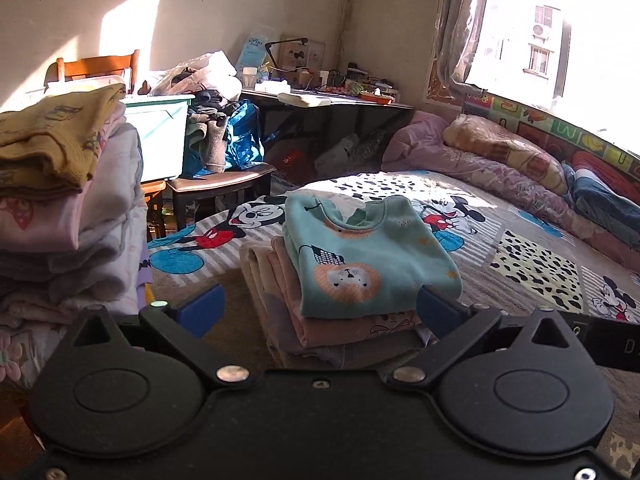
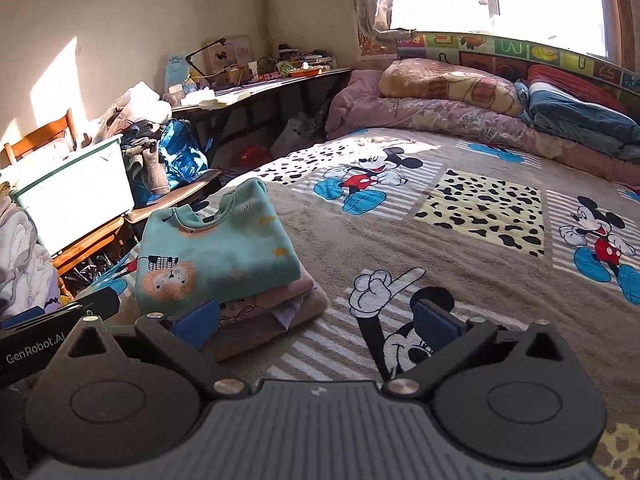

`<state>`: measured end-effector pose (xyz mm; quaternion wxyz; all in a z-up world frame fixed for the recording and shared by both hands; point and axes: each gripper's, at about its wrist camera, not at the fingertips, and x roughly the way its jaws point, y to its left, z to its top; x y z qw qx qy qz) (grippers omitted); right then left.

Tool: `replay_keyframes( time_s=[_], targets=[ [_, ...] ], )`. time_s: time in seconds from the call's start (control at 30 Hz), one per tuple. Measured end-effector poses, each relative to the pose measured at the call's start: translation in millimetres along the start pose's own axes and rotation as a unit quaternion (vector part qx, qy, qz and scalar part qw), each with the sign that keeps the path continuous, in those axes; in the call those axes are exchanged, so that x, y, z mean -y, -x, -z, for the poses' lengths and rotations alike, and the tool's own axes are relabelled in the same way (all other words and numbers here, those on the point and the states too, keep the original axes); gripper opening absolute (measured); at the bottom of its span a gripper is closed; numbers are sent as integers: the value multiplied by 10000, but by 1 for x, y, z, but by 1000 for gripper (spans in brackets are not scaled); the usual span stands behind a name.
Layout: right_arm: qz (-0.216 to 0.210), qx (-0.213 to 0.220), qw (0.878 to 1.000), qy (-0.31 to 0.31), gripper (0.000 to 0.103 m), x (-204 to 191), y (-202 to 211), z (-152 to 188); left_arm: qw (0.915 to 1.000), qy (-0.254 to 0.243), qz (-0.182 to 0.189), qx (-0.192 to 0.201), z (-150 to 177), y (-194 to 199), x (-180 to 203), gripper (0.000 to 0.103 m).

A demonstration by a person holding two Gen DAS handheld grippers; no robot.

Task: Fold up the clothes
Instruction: 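Lower the sweatshirt onto the stack and open both grippers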

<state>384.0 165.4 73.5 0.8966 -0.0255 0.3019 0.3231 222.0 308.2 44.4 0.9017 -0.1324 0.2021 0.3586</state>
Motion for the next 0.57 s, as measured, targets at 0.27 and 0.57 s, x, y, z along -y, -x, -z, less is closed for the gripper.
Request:
replay_keyframes(
  time_s=[0.27, 0.57],
  targets=[
    [49, -23, 9999, 127, 103, -23, 33, 8, 9997, -200, -168, 15, 12, 30, -18, 103],
    [121, -86, 9998, 135, 103, -41, 56, 22, 9995, -246, -214, 35, 14, 46, -34, 103]
  ],
)
